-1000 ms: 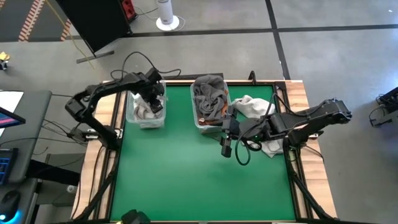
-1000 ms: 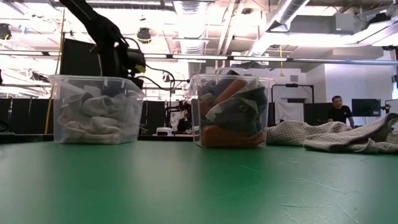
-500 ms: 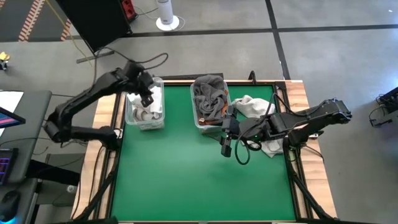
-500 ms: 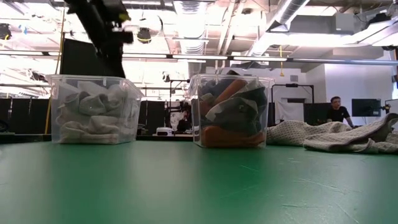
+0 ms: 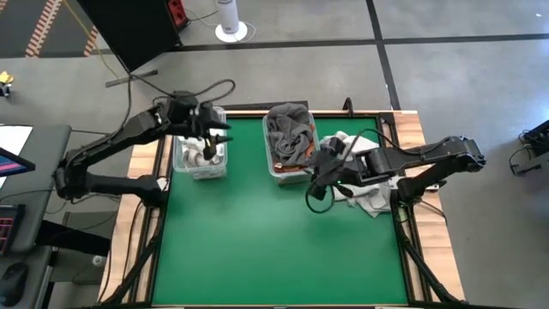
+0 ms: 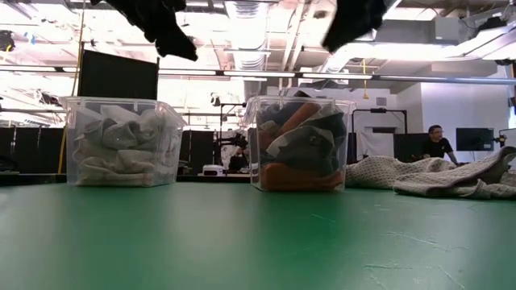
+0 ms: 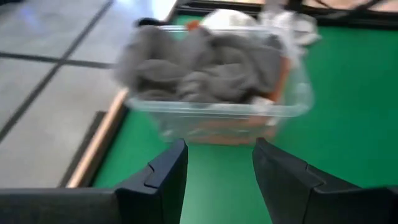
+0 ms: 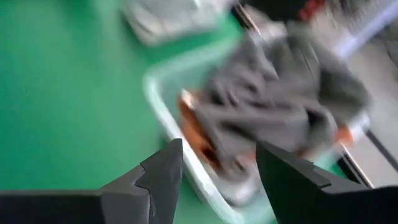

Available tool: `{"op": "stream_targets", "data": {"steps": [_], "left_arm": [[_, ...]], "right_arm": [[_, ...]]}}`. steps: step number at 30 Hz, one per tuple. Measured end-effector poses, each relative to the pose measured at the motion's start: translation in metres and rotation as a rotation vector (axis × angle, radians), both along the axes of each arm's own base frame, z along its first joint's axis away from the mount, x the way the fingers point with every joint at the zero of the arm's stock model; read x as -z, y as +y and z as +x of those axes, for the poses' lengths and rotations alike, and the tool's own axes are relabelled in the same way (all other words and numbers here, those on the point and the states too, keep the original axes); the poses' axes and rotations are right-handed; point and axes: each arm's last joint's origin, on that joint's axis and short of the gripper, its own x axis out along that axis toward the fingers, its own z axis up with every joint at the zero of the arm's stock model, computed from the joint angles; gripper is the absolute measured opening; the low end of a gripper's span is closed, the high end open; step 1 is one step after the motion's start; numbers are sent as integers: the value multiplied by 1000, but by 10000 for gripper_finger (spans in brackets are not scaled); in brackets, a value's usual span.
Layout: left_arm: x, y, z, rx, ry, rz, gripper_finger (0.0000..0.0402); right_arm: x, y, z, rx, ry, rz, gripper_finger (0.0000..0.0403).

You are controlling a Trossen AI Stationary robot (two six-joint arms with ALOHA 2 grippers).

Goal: Sort towels by color in basket
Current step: Put the light gray towel into the left transparent bin

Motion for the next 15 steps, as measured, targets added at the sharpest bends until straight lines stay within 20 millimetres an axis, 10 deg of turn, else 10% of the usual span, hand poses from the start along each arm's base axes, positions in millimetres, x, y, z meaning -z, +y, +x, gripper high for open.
{"op": "stream_targets", "data": {"steps": [15], "left_arm": [[59, -68, 19, 266, -51, 69, 171]], "right_arm": [[26, -46, -31, 280, 321, 159, 232]]}}
